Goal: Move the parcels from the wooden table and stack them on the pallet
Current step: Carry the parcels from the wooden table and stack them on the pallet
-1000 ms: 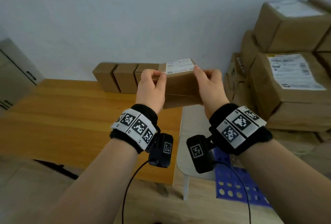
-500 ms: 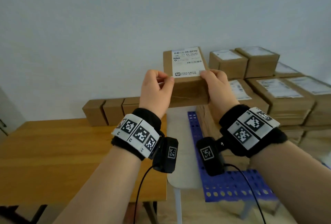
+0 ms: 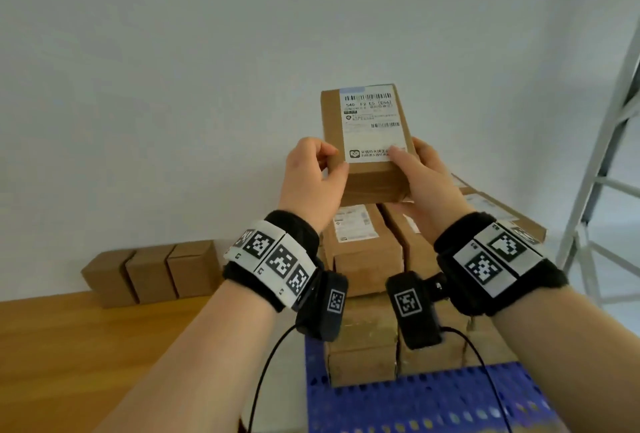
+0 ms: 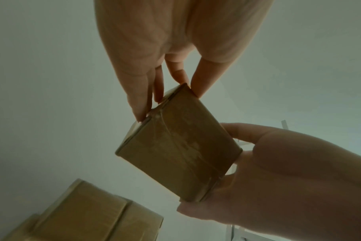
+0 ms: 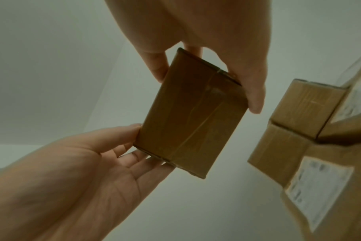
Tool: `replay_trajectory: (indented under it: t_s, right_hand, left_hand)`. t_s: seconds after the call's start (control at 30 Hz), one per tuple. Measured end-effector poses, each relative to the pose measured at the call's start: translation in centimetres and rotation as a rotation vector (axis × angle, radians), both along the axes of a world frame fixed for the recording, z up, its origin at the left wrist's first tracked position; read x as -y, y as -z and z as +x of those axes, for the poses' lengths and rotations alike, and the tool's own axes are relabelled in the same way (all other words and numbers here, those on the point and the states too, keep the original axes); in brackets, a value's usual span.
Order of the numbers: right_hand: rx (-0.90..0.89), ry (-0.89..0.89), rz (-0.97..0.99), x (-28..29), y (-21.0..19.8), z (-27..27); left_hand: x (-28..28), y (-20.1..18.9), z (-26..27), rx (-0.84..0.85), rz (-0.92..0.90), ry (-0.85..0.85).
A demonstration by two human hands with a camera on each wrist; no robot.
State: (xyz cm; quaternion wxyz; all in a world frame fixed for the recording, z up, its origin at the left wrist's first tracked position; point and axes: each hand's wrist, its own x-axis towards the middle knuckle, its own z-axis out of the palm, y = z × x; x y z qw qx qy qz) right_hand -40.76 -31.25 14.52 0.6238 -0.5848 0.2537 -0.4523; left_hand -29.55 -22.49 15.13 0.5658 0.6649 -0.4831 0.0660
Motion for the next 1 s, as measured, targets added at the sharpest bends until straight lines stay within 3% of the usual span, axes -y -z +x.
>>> replay_trajectory:
  t_s: [0.3, 0.57, 0.8, 1.0]
  right_hand:
    - [-0.067, -0.056, 0.024, 12.4, -1.9, -8.5]
    - [-0.120, -0.066, 0.198, 21.4, -1.3, -9.9]
    - [-0.317, 0.011, 0.187, 26.4, -0.8, -7.4]
    - [-0.350, 0.049, 0.245, 30.1, 0.6, -4.5]
  left_hand:
    - [11.4, -1.3, -7.8, -0.047, -0.009, 0.005]
    - [18.1, -2.3, -8.1, -0.020, 0.176, -0.031]
    - [23.8, -2.6, -4.0, 0.143, 0.555, -0.063]
    - [27.4, -0.4, -1.2, 0.305, 0.905, -0.119]
